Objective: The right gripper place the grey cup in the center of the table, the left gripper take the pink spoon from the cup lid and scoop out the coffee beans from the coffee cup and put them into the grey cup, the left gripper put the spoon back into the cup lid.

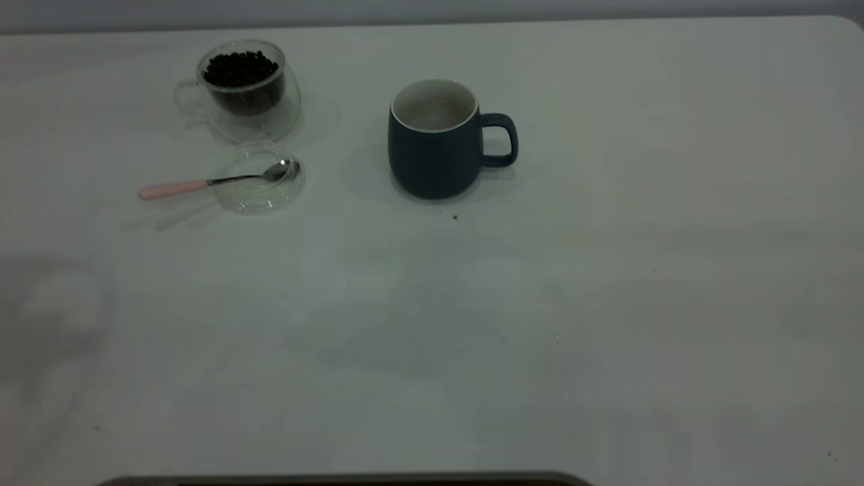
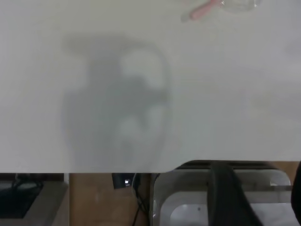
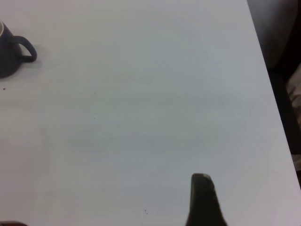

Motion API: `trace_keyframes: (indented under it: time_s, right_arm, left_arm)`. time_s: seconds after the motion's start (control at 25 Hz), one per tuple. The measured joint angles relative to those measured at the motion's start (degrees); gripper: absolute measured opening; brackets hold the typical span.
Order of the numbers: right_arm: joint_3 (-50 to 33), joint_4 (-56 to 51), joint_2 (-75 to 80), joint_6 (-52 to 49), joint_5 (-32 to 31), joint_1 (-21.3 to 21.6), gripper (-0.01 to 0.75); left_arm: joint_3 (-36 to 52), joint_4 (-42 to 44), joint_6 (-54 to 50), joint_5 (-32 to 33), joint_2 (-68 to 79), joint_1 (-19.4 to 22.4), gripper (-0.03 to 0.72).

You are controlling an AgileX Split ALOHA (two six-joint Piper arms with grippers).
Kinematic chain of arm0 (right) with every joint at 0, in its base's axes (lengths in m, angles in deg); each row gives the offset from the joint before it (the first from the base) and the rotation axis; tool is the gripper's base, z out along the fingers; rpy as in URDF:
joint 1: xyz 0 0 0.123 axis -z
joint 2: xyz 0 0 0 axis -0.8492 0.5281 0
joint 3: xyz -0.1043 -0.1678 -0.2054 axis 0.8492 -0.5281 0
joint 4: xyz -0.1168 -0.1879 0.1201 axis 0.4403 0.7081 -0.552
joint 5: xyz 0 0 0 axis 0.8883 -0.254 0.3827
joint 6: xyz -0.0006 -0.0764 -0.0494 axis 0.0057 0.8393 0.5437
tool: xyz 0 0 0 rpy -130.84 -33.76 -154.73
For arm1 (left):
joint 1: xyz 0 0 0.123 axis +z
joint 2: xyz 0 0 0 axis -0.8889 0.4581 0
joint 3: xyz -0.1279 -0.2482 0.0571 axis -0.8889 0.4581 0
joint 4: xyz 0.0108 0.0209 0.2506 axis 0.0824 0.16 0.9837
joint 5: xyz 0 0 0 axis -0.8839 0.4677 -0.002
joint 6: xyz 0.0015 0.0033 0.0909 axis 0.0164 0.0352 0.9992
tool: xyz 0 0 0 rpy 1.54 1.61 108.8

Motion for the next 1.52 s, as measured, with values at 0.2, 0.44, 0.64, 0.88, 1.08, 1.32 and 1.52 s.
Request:
trace_keyframes:
  time_s: [0.2,0.44,0.64,0.88,1.08,1.32,1.52]
  right_arm:
    - [0.0,0.0,0.0,0.0,0.0,0.0,0.531]
    - [0.0,0.0,0.0,0.0,0.0,0.0,0.531]
    - [0.0,0.0,0.0,0.0,0.0,0.0,0.531]
    - [0.0,0.0,0.0,0.0,0.0,0.0,0.531]
    - [0.0,0.0,0.0,0.0,0.0,0.0,0.531]
    - [0.0,0.0,0.0,0.0,0.0,0.0,0.531]
    - [0.0,0.0,0.0,0.0,0.0,0.0,0.531]
  left_arm:
    - [7.7,0.0,-0.7,0.0,-9.4,-3.9,0.375]
    - [20.8,2.9,1.7,0.0,-26.6,-4.2,0.372]
    - [30.2,4.2,1.9,0.0,-42.5,-4.2,0.372]
    - [35.7,5.7,1.8,-0.3,-55.9,-5.1,0.372]
    - [40.9,6.4,1.8,-2.3,-59.8,-5.4,0.370]
    - [41.3,6.4,1.6,-2.4,-62.4,-5.5,0.370]
    - [41.3,6.4,1.6,-2.4,-66.5,-5.5,0.370]
